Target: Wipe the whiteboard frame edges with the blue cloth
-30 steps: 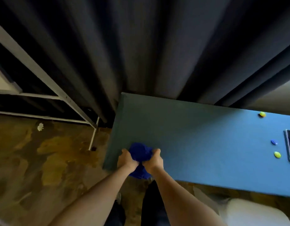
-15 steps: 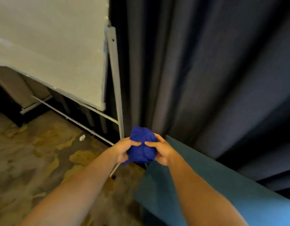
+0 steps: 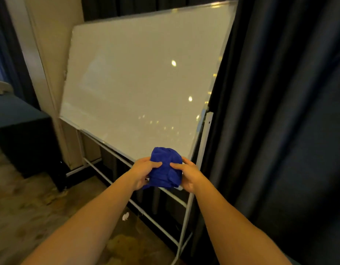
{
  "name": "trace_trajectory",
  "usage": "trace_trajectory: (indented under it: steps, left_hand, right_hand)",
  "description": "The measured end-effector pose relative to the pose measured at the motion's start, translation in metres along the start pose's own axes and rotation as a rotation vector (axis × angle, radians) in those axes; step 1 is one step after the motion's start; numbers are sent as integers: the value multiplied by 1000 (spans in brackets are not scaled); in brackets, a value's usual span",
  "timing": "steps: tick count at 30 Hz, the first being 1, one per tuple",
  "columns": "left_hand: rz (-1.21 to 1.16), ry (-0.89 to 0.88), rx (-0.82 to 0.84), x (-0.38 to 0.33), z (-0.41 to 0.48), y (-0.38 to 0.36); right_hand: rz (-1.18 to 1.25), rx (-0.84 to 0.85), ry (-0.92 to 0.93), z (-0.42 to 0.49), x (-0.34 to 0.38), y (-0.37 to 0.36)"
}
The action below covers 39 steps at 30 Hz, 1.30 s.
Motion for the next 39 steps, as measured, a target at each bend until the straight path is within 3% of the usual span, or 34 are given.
trace_trajectory:
  steps: [14, 21, 27, 33, 37, 39]
  left_hand:
    - [-91, -226, -25, -178, 204, 103]
    - [-47, -408, 15, -352, 349, 126]
    - [42, -584, 86, -504, 433, 136]
    - [49, -783, 193, -645, 486, 126]
    - [51, -980, 223, -715, 512, 123]
    - [66, -1113, 148, -741, 518, 123]
  right_hand:
    - [-189, 81, 240, 237, 135, -130]
    - [-285, 65, 438, 389, 285, -197]
    - [-434, 31, 636, 459, 425, -257]
    - [-796, -241, 1069, 477, 557, -316]
    - [-1219, -607, 1456, 480, 597, -353]
    - [-1438, -774, 1571, 481, 604, -371]
Point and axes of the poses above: each hand's wrist, its own z-axis towards the middle knuckle, its own y-axis out of the back of the hand, x = y × z, the point moved 5 cm from there along z, towards the middle knuckle, and after that the axes turned 5 degrees about z, right-handed, at the moved point
